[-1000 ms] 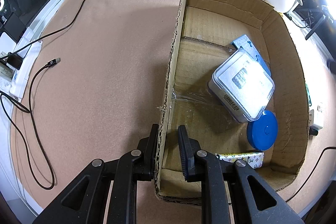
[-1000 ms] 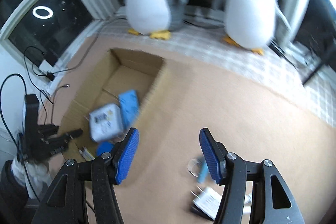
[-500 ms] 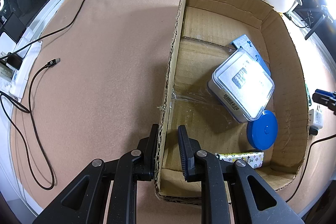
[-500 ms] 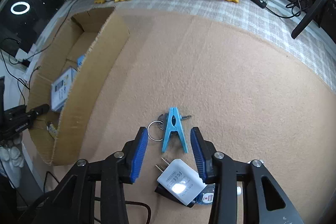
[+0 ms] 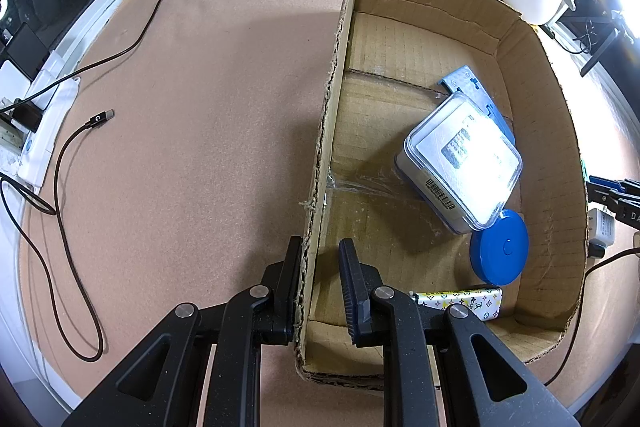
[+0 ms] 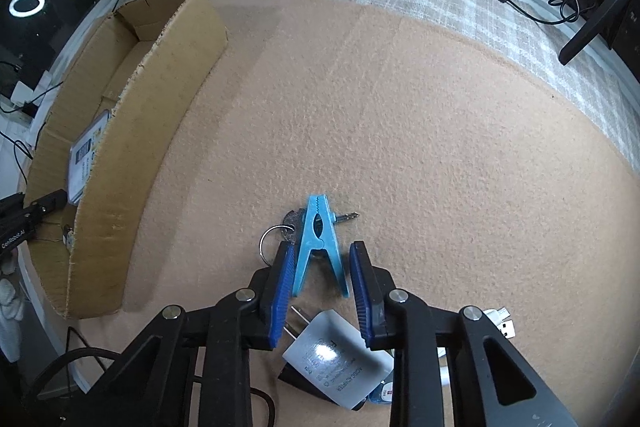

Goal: Organize rigid objects
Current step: 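Move the right gripper to the blue clothespin, then close the right gripper on the blue clothespin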

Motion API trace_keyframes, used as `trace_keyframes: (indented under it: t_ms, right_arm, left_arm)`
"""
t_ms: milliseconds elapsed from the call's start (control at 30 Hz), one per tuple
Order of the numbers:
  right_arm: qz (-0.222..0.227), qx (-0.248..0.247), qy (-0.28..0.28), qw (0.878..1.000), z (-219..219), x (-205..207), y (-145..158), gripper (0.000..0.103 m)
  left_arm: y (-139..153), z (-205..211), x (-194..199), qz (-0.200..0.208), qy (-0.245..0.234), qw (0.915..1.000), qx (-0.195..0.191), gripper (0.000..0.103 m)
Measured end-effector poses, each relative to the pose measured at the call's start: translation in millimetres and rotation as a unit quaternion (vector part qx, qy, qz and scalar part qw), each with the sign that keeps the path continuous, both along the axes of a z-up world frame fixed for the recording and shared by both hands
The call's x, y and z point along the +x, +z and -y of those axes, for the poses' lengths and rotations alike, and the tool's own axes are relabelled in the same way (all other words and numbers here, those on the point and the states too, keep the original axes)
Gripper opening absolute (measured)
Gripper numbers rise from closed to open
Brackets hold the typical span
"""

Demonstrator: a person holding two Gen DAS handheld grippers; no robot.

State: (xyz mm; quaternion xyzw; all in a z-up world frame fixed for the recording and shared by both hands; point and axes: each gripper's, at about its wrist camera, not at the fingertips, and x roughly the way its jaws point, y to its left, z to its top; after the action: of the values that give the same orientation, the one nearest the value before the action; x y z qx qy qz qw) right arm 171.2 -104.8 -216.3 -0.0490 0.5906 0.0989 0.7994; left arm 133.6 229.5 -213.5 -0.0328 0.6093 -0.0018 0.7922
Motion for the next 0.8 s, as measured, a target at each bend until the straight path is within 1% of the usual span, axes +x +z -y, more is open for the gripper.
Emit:
trace_keyframes:
  t_ms: [67, 433, 600, 800]
  right_arm:
    - [-0.002, -0.001, 0.000, 1.000, 0.0, 1.6, -2.0, 0.023]
    - [0.000, 0.005, -0.005, 1.000, 4.5, 4.9, -3.4, 0.022]
    - [0.006, 0.018, -0.025, 0.999, 16.4, 2.3, 2.4, 0.022]
    - [0.023, 0.028, -0.026, 0.999, 16.5, -0.9, 19.7, 0.022]
  left_arm:
    - [0.0, 0.3, 0.0, 0.000, 0.000, 1.0000, 0.000, 0.019]
    - [-0.1, -0.3, 0.3, 0.000, 0.000, 1.0000, 0.000, 0.019]
    - [-0.1, -0.3, 0.4, 0.000, 0.000, 1.0000, 0.000, 0.019]
    - [-0.2, 0.0, 0.5, 0.000, 0.000, 1.0000, 0.000, 0.019]
